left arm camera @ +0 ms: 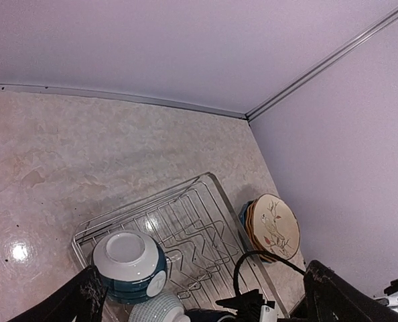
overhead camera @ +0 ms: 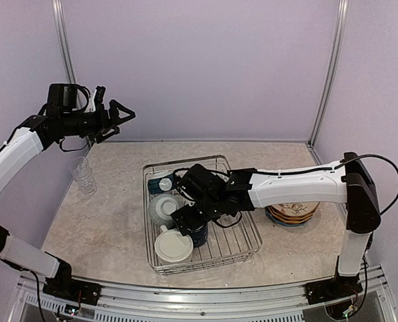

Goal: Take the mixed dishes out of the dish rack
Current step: Grab the cup from the dish rack.

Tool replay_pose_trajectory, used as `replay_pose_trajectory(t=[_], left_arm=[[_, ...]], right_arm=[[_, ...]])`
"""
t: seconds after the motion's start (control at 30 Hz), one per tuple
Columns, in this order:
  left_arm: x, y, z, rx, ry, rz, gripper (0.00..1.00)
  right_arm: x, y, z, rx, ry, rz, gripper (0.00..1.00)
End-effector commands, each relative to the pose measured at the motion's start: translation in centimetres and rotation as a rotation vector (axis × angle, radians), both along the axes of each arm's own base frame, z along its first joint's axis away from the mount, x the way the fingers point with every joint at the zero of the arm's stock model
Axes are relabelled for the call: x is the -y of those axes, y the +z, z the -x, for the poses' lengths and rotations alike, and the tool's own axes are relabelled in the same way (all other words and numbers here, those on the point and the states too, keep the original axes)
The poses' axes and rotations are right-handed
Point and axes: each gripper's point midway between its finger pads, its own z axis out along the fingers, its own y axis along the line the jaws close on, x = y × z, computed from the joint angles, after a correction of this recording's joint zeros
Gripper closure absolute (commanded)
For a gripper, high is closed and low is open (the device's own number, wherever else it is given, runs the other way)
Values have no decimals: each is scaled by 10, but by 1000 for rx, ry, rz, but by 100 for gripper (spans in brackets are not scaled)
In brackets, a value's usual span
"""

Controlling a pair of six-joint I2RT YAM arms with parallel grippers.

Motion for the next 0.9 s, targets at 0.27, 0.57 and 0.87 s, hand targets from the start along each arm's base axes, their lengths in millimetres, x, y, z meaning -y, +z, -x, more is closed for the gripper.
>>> replay_pose_trajectory(t=[0.27, 0.57, 0.87], left_arm=[[9, 5, 6, -6, -38, -9, 1], [16, 2, 8, -9, -56, -32, 1], [21, -1, 9, -19, -74, -39, 1]], right_arm=[[55, -24, -3, 26, -193, 224, 0], [41, -6, -2, 12, -185, 87, 0], [56, 3, 0, 40, -149, 77, 0]])
